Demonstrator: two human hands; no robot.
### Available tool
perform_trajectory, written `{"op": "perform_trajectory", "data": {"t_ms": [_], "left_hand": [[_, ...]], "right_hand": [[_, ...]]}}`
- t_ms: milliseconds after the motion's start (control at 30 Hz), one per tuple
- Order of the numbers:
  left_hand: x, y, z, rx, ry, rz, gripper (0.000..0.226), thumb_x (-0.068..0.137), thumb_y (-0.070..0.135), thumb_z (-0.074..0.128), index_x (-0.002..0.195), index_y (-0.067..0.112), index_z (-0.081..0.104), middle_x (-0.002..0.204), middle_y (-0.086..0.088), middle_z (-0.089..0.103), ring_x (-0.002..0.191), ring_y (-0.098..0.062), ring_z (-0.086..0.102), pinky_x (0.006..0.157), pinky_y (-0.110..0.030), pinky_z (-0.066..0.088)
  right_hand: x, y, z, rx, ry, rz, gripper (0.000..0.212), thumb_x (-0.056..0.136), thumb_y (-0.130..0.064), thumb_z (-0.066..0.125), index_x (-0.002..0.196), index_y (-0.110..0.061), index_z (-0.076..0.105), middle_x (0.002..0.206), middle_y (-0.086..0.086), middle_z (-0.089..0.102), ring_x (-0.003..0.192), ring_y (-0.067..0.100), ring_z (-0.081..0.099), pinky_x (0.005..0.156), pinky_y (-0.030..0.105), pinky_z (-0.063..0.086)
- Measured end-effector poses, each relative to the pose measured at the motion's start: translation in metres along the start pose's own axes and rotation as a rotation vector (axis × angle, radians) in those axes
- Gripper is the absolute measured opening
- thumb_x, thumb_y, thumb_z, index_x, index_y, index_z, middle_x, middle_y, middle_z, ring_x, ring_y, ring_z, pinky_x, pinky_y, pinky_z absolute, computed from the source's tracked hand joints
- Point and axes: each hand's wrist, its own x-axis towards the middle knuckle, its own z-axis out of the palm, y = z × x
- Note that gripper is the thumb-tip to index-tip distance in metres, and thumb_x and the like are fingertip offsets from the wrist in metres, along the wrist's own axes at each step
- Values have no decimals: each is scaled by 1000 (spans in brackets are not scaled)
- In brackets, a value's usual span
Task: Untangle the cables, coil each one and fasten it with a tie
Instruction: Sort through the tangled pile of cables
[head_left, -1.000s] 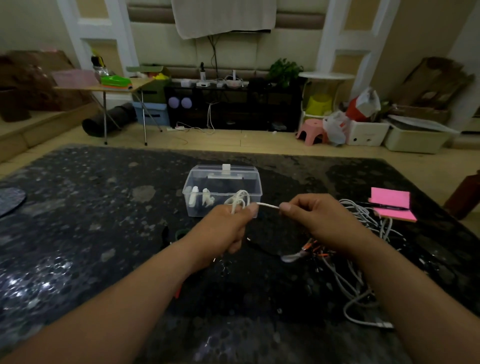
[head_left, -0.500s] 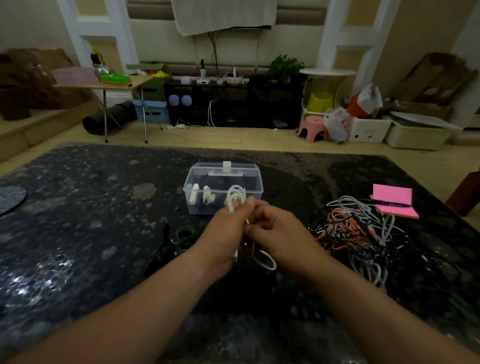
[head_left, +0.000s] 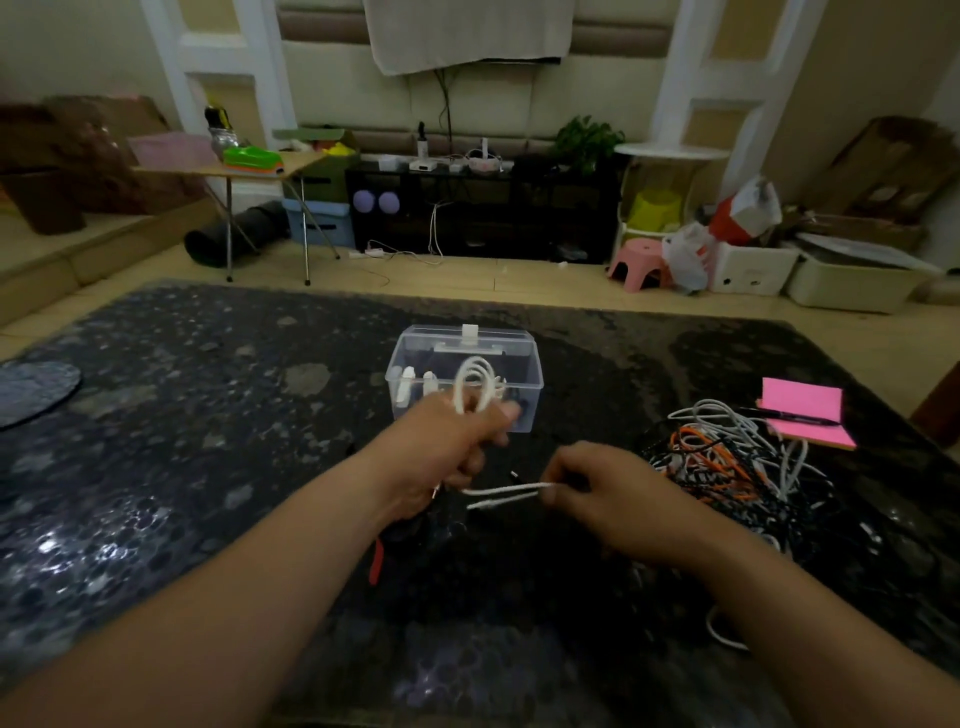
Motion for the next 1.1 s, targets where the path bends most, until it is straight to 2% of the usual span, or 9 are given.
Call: {"op": "perform_trajectory", "data": {"t_ms": [100,200,367,533,633,700,767,900,1100], "left_hand": [[-1,-7,7,408,-194,45,28,94,43,76,101,15,74,81,0,75,71,-9,65,66,-24,52],[0,-12,10,583,-293,92,16,90,41,81,102,31,75,97,8,78,91,-7,73,92,-34,58],[3,-12,16,548,-235,269,26,89,38,83,109,33,67,101,9,74,94,-8,71,88,-41,61],[6,-14,22,647,-205,347,19,102,46,62,99,29,71,88,0,71,81,-21,67,78,-54,56],[6,-12,21,734,-76,325,31,105,52,47,82,42,64,77,6,62,75,-15,54,76,-46,45],[2,-9,21,970,-36,350,23,106,46,42,97,48,63,94,13,63,92,-14,47,85,-44,35],[-4,-9,25,1197,0,438,14,102,39,46,107,42,59,106,15,57,104,-14,39,91,-41,29],[-10,-18,27,902,-102,241,15,103,26,51,111,23,63,106,-1,68,103,-27,66,89,-44,53],[-17,-5,-10,651,-229,259,22,101,40,65,123,36,64,114,12,73,103,-6,70,94,-41,58]], "right_hand": [[2,3,-5,35,117,-64,10,92,-24,77,88,-29,68,89,-10,65,84,2,62,76,26,47],[3,-3,-10,139,187,-83,12,90,-20,78,89,-29,69,86,-11,71,81,3,66,74,29,53],[1,-10,-16,447,177,-38,10,94,-23,78,97,-28,70,89,-1,77,81,20,75,73,45,65],[2,-17,-13,788,190,7,27,92,0,74,112,-16,66,100,9,76,93,23,75,83,42,60],[-2,-22,-17,716,218,-28,35,92,-27,71,126,-32,63,113,0,70,105,15,71,89,34,58],[-7,-32,-13,537,177,-52,38,94,-54,67,128,-41,57,111,-9,67,100,2,67,83,21,52],[-9,-38,-1,320,200,-69,37,95,-65,60,121,-39,55,103,-13,67,89,-5,64,73,17,46],[-3,-43,16,186,314,-70,26,100,-58,57,101,-32,53,80,-9,68,73,2,64,68,33,51],[13,-55,21,362,501,-88,18,103,-28,66,87,-25,59,76,-11,66,73,-5,63,61,10,44]]}}
